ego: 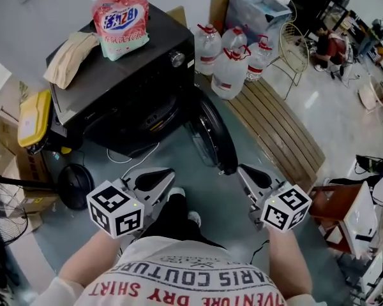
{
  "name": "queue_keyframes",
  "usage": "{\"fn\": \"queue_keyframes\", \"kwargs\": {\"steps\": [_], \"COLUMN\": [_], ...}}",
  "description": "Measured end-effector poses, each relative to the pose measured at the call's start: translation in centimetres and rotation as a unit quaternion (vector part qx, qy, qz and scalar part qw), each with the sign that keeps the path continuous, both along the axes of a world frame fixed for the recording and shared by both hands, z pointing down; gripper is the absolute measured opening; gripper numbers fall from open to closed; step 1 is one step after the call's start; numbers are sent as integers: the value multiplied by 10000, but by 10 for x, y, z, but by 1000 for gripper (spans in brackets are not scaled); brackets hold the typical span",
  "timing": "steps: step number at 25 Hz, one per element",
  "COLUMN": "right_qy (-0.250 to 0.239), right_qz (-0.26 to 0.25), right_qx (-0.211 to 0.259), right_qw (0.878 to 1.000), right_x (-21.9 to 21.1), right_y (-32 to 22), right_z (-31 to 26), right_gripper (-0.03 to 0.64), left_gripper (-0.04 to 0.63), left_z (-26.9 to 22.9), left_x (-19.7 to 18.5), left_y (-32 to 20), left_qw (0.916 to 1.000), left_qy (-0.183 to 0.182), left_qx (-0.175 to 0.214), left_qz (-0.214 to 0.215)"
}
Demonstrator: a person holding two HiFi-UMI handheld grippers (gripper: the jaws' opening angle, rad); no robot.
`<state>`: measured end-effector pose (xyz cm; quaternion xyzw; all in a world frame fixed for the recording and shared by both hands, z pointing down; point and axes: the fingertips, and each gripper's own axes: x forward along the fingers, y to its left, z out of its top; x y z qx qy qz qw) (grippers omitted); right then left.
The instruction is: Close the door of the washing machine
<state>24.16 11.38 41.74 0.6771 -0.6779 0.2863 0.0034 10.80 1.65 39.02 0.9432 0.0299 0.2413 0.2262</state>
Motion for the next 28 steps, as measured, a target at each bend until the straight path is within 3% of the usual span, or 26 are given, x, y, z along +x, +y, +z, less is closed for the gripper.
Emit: {"fn": "queue_keyframes", "kwargs": {"steps": [5, 11, 15, 20, 28], "right_qy": [354, 161, 310, 294, 221], "right_qz": [323, 601, 669, 737, 734], "right_qx": [-504, -855, -1311, -1918, -2440], "right_qw": [9976, 9944, 9886, 9782, 9667], "right_x": [42, 79, 102, 123, 131], "right_y": [-31, -62, -72, -75, -79], "right_z": [35, 75, 116, 163, 197], "right_gripper": [23, 23, 23, 21, 21], "left_gripper": [28, 28, 28, 28, 28], "left_z": [26, 55, 78, 97, 115], "left_x": [15, 36, 40, 44, 46], "left_y": [-34, -68, -89, -109, -147], "left_qw": [9998, 9989, 9975, 9960, 9946], "left_qy": [-192, -438, -657, -837, -985], "left_qx": [0, 31, -50, -181, -299], "left_qz": [4, 176, 249, 255, 154]}}
